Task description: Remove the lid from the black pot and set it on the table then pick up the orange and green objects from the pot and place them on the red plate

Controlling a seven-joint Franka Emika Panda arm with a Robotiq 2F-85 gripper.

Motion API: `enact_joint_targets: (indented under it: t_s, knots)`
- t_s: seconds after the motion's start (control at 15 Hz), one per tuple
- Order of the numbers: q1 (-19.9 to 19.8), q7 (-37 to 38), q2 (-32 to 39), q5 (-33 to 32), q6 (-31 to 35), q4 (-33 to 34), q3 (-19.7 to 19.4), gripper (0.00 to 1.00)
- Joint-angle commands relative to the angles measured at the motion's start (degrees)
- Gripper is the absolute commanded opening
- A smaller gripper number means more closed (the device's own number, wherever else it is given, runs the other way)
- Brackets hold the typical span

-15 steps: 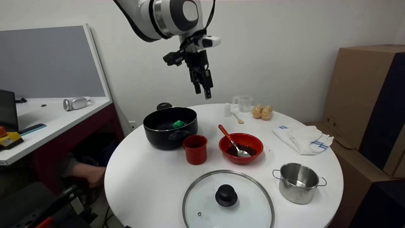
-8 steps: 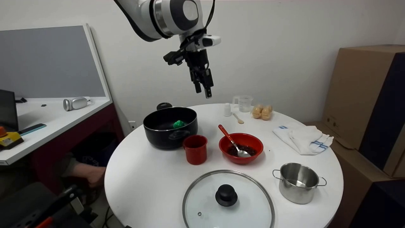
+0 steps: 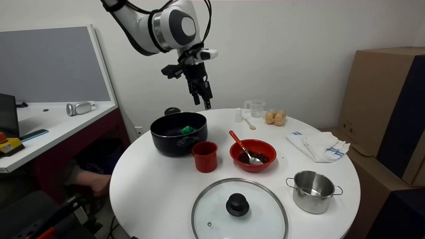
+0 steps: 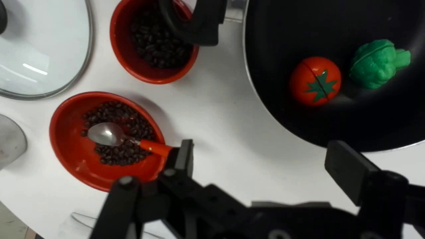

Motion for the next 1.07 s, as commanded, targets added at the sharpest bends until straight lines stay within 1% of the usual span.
enact_joint_targets:
  t_s: [0.0,0.13,0.27,0.4,0.53,0.67,0.8,1.0]
  knots:
    - [3.8,0.0,4.6,-2.1,0.8,4.0,-0.7,1.00]
    - [5.9,-0.5,7.5,-4.4,2.8,5.9,-1.2,1.00]
    - [7.9,-1.0,11.8,-6.8,4.6,9.1,-1.9,1.00]
    - [8.7,-2.6,15.5,-8.1,6.4,12.1,-2.2,1.00]
    - [7.7,-6.4,18.3,-6.6,7.6,14.6,-0.7,1.00]
    - [6.0,-12.2,20.5,-4.6,8.2,17.0,1.3,1.00]
    - [5.8,-16.3,22.3,-3.2,7.8,19.4,1.7,1.00]
    - [4.9,-20.0,24.4,-1.2,5.9,22.7,2.0,1.00]
